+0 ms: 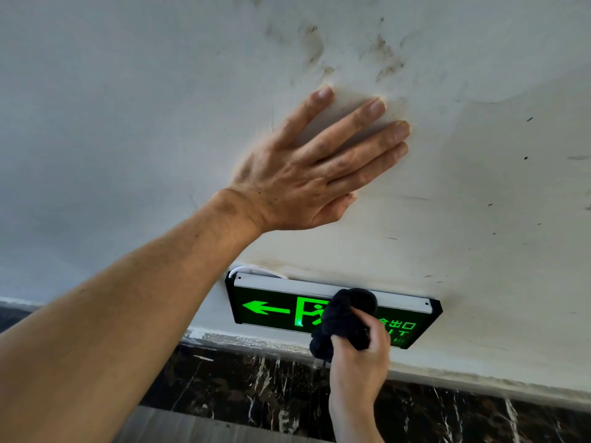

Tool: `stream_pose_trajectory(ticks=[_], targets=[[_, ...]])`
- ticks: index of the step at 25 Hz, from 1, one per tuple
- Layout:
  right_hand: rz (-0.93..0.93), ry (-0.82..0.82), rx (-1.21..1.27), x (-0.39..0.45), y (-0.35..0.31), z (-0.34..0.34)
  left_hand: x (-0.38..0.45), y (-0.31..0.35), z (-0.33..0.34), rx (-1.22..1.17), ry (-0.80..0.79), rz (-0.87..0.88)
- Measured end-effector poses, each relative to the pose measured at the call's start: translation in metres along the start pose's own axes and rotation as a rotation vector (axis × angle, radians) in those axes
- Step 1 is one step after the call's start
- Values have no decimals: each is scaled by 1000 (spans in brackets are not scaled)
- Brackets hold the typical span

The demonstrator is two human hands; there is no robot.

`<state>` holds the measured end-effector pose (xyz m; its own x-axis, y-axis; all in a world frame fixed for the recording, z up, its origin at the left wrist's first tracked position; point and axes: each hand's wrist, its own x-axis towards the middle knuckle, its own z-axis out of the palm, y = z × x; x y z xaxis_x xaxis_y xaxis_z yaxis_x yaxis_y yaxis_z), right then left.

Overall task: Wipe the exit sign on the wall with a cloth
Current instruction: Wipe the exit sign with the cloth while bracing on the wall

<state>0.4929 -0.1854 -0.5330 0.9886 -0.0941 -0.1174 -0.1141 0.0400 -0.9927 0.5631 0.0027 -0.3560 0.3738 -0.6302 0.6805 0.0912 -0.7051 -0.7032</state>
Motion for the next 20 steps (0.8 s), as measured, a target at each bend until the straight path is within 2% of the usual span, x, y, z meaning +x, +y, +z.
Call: stream_pose_trajectory(ticks=[7,20], targets=[[-104,-149,-228,-26,-1,43,2,0,-1,-31,9,-2],[50,-292,-271,-62,9,106,5,-2,-4,-67,28,-14]])
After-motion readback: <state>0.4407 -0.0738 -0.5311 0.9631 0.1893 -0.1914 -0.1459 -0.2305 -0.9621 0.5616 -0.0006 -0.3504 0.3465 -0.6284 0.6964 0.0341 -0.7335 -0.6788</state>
